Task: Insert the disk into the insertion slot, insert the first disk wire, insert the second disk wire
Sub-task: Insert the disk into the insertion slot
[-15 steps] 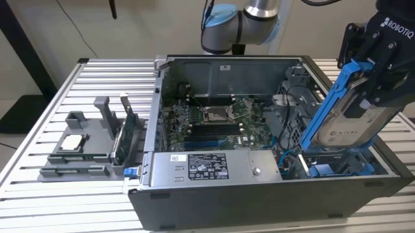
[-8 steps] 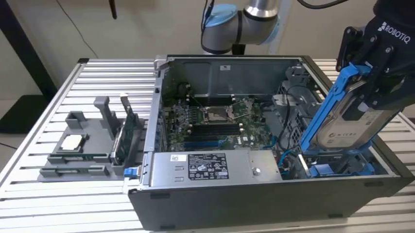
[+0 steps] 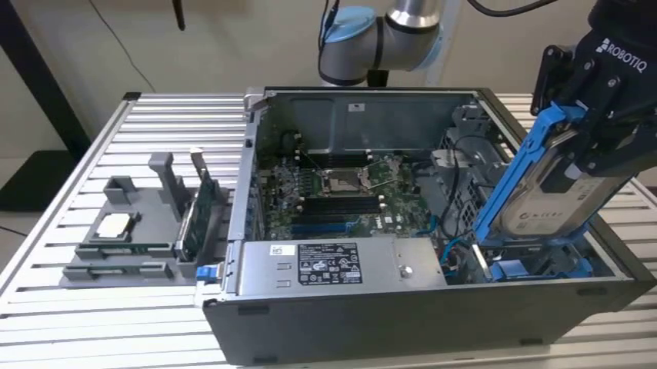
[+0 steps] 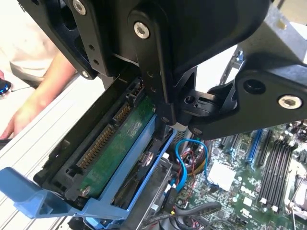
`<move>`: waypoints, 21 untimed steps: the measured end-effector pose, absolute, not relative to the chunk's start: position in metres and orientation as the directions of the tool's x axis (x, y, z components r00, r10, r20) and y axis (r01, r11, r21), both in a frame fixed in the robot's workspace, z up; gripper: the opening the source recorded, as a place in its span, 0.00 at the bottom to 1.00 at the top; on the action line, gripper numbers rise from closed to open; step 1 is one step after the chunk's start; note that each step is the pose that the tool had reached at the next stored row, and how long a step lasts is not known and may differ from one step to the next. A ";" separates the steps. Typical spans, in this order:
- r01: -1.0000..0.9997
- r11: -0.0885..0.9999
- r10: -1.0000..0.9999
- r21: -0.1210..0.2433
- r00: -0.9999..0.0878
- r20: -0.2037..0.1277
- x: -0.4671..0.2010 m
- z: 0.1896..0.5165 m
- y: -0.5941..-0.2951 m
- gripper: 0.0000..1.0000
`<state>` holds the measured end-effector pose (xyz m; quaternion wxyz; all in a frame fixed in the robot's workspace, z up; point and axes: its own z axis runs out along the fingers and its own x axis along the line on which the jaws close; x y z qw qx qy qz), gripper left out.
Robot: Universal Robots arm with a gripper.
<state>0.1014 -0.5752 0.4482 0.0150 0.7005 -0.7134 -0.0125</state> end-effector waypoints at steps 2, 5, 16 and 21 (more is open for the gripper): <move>-0.999 0.018 -1.000 0.039 -0.018 0.004 0.101 0.448 -0.575 0.33; -0.999 0.018 -1.000 0.039 -0.018 0.004 0.101 0.447 -0.575 0.33; -0.999 0.018 -1.000 0.039 -0.018 0.004 0.101 0.441 -0.575 0.33; -0.999 0.018 -1.000 0.039 -0.018 0.004 0.102 0.438 -0.575 0.33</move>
